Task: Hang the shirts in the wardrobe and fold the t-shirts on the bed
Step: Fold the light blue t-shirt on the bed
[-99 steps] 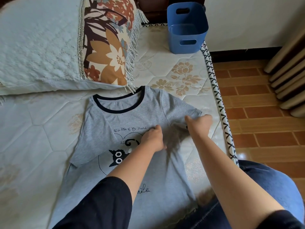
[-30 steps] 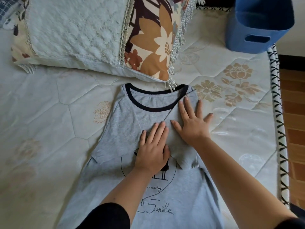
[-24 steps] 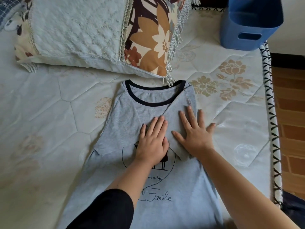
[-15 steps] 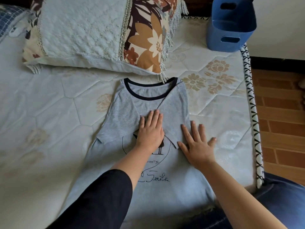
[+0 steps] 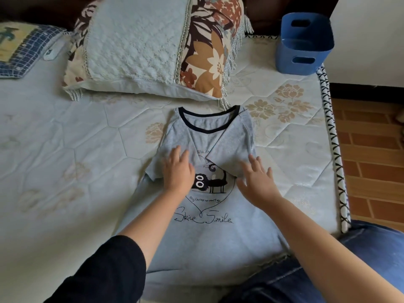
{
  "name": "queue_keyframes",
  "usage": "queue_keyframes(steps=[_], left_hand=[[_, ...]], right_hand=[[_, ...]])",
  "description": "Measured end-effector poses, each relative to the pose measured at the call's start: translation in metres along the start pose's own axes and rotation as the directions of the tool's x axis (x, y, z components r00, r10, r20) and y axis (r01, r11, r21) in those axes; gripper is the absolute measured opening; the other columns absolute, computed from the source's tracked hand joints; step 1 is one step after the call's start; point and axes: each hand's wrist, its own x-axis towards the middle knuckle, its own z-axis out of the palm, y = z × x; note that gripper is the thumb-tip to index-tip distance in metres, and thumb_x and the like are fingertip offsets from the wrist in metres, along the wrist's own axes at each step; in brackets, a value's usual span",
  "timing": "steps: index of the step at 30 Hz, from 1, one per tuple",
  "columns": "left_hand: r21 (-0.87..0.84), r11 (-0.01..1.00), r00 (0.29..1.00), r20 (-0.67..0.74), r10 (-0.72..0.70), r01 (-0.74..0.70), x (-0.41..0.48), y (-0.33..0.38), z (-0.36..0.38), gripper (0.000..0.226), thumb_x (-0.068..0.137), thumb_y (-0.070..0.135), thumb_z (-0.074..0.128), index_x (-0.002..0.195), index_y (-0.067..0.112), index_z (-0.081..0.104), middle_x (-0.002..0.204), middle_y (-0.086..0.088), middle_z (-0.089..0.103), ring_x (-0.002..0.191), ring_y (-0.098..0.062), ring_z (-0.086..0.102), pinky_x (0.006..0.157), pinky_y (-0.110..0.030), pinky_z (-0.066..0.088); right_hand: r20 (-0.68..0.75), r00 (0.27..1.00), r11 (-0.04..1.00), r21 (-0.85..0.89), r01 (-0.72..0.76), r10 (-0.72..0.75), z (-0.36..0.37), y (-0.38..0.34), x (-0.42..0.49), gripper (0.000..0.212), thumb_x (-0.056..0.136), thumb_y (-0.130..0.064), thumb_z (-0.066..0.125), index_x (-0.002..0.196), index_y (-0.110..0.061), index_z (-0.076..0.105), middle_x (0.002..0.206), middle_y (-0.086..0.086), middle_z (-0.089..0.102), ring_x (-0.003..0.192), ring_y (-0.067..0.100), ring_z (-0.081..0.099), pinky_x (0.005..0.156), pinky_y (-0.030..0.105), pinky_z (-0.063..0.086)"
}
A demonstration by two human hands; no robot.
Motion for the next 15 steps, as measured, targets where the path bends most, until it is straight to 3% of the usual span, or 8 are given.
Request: queue_keyframes(steps=[4, 6, 8, 11, 13, 15], left_hand=[[-0.109, 0.951, 0.955, -0.04, -0.295, 0.289, 0.018, -0.028, -0.014, 0.047, 0.093, 0.02, 0.049, 0.137, 0.005, 0.04, 0.14, -0.019, 0.04, 0.127, -0.034, 0.039, 0.099, -0.042, 0.035], [-0.188, 0.865, 0.884, 0.041, -0.466, 0.465, 0.026, -0.042, -0.019, 0.046, 0.091, 0.023, 0.053, 0.13, 0.001, 0.042, 0.129, -0.023, 0.049, 0.12, -0.038, 0.046, 0.092, -0.042, 0.04], [-0.155, 0.795, 0.809, 0.151, -0.568, 0.587, 0.031, -0.056, -0.022, 0.049, 0.086, 0.036, 0.059, 0.122, 0.004, 0.046, 0.121, -0.02, 0.056, 0.113, -0.038, 0.052, 0.086, -0.041, 0.045], [-0.097, 0.75, 0.734, 0.317, -0.6, 0.655, 0.036, -0.071, -0.028, 0.053, 0.072, 0.056, 0.067, 0.105, 0.016, 0.055, 0.097, -0.009, 0.065, 0.093, -0.03, 0.064, 0.089, -0.036, 0.05], [-0.119, 0.76, 0.727, 0.414, -0.547, 0.639, 0.041, -0.076, -0.029, 0.039, 0.07, 0.051, 0.07, 0.088, 0.018, 0.058, 0.081, -0.006, 0.067, 0.082, -0.027, 0.065, 0.091, -0.037, 0.05], [-0.16, 0.779, 0.743, 0.462, -0.484, 0.606, 0.044, -0.074, -0.035, 0.03, 0.074, 0.036, 0.069, 0.089, 0.012, 0.06, 0.087, -0.008, 0.067, 0.086, -0.027, 0.063, 0.085, -0.033, 0.051]], right_hand=[[0.041, 0.994, 0.985, 0.142, 0.095, -0.102, 0.0, -0.025, 0.01, 0.052, 0.098, -0.021, 0.04, 0.147, -0.015, 0.027, 0.157, 0.007, 0.014, 0.139, 0.027, 0.03, 0.116, 0.045, 0.015], [0.05, 0.991, 0.967, 0.229, 0.11, -0.124, -0.001, -0.037, 0.017, 0.05, 0.097, -0.018, 0.043, 0.145, -0.013, 0.032, 0.153, 0.008, 0.026, 0.133, 0.025, 0.038, 0.11, 0.036, 0.03], [0.058, 0.991, 0.952, 0.292, 0.096, -0.118, -0.002, -0.046, 0.023, 0.048, 0.097, -0.017, 0.044, 0.143, -0.013, 0.036, 0.146, 0.007, 0.037, 0.126, 0.023, 0.045, 0.099, 0.03, 0.038], [0.066, 0.996, 0.911, 0.412, 0.03, -0.062, -0.002, -0.057, 0.033, 0.045, 0.096, -0.017, 0.044, 0.141, -0.015, 0.04, 0.142, 0.005, 0.044, 0.119, 0.02, 0.051, 0.092, 0.027, 0.043], [0.075, 0.996, 0.882, 0.471, 0.002, -0.043, -0.001, -0.062, 0.039, 0.045, 0.096, -0.016, 0.044, 0.14, -0.014, 0.041, 0.142, 0.005, 0.045, 0.122, 0.02, 0.05, 0.096, 0.03, 0.044], [0.087, 0.996, 0.867, 0.497, -0.016, -0.031, 0.001, -0.063, 0.043, 0.044, 0.096, -0.015, 0.043, 0.14, -0.012, 0.042, 0.141, 0.005, 0.047, 0.123, 0.02, 0.049, 0.098, 0.03, 0.043]])
